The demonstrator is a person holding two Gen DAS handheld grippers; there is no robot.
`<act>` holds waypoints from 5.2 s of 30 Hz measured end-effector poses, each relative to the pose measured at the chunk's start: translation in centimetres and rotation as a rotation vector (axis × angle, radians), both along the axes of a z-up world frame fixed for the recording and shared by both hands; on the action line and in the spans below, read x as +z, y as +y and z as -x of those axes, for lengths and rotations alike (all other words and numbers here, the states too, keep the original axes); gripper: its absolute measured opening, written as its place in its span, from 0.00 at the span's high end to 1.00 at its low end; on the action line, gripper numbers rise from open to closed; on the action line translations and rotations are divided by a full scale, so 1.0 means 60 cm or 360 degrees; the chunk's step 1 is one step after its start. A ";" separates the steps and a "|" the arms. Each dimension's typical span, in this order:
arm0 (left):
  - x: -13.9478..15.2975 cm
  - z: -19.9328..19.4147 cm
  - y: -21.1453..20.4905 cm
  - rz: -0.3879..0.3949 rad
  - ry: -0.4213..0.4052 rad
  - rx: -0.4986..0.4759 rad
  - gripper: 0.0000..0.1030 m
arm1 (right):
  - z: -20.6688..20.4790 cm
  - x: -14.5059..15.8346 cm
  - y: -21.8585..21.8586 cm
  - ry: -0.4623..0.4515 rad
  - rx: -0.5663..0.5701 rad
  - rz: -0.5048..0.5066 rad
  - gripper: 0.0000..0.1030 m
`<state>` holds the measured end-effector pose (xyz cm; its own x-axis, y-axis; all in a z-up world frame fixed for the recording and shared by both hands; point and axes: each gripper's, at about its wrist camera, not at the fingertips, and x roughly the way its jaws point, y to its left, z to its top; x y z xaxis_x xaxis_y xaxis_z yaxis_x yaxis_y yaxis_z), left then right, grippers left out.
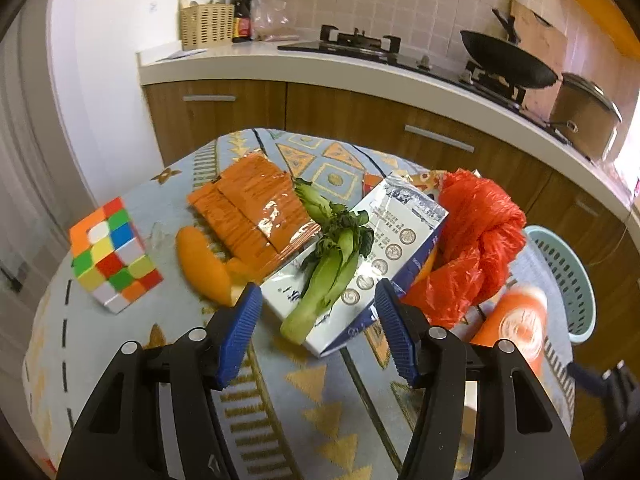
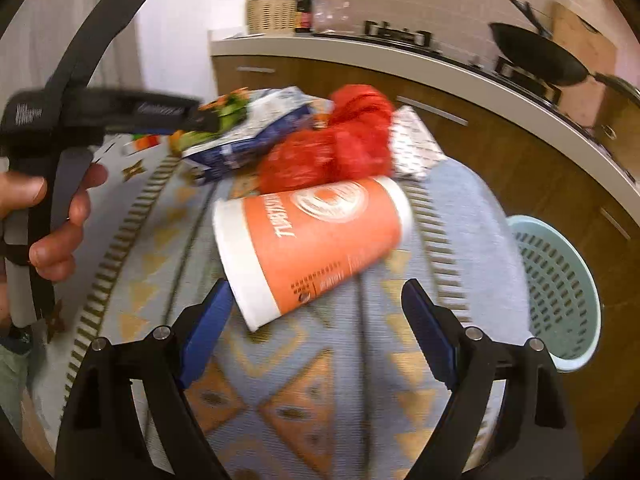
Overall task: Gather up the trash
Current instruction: 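Grasp the green bok choy with the left tool while the right tool grasps the orange paper cup, then carry the bok choy and orange cup over the teal basket and open both tools, then grasp the red plastic bag with the right tool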
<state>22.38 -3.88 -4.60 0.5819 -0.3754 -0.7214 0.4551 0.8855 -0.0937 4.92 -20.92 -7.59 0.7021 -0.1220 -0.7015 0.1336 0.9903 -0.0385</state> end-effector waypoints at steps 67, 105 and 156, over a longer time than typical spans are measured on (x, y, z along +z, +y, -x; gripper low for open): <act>0.048 0.186 -0.408 0.0250 0.0031 -0.0711 0.84 | 0.083 0.028 -0.466 -0.0052 -0.0695 -0.0272 0.48; -0.063 0.182 -0.539 0.0106 0.0284 -0.0867 0.54 | 0.110 -0.070 -0.547 0.0174 -0.0906 -0.0369 0.39; -0.044 0.051 -0.036 0.0502 0.0371 -0.0204 0.44 | -0.211 0.054 -0.138 -0.0030 0.0106 -0.0400 0.78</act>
<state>19.32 -6.02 -7.25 0.3506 -0.6578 -0.6666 0.4942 0.7346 -0.4650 17.56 -29.18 -4.37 0.7159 0.1017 -0.6908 0.0659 0.9751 0.2119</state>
